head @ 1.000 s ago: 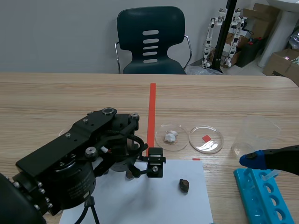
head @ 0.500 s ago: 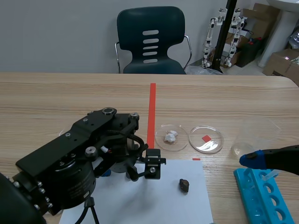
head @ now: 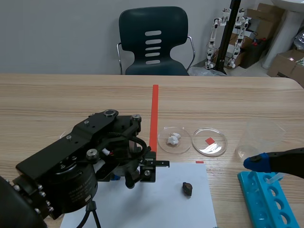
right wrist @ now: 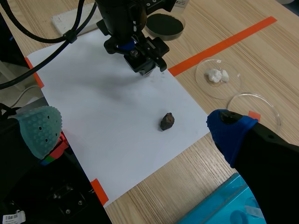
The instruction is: Pick up the middle mineral with the left hand
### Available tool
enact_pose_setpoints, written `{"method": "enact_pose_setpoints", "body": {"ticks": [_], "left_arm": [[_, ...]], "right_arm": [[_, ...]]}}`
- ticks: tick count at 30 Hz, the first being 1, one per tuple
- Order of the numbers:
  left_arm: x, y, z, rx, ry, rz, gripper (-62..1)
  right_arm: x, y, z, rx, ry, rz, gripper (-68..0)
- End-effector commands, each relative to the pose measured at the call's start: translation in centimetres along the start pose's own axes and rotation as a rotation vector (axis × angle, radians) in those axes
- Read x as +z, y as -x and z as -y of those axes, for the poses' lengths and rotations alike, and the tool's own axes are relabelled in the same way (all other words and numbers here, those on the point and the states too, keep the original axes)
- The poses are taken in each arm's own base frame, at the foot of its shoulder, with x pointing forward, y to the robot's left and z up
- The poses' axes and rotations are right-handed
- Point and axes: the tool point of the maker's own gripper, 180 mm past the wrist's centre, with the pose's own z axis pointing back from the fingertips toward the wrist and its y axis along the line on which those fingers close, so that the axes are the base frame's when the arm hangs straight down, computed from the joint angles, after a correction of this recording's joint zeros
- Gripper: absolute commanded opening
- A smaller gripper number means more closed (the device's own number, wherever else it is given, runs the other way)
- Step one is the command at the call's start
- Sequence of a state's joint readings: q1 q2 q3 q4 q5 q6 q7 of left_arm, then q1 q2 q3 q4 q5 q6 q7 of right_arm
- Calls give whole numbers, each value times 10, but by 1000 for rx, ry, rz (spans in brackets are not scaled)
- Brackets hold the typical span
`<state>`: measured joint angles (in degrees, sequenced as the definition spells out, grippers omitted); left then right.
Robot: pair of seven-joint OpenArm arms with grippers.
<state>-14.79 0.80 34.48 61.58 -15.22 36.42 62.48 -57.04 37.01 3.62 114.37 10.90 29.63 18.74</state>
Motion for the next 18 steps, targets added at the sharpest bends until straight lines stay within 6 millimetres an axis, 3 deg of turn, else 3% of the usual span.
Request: {"method": "enact_pose_setpoints", "body": {"ticks": [1,12,18], "left_arm": [[5,-9,5,12,16,23,-295],[5,-9,5,12,16,23,-445],[5,-9,5,12,16,23,-468]], "right_arm": [[0,-4,1,2,-6,16,4],[0,-4,1,2,-6,16,4],[0,-4,1,2,-6,16,4]]}}
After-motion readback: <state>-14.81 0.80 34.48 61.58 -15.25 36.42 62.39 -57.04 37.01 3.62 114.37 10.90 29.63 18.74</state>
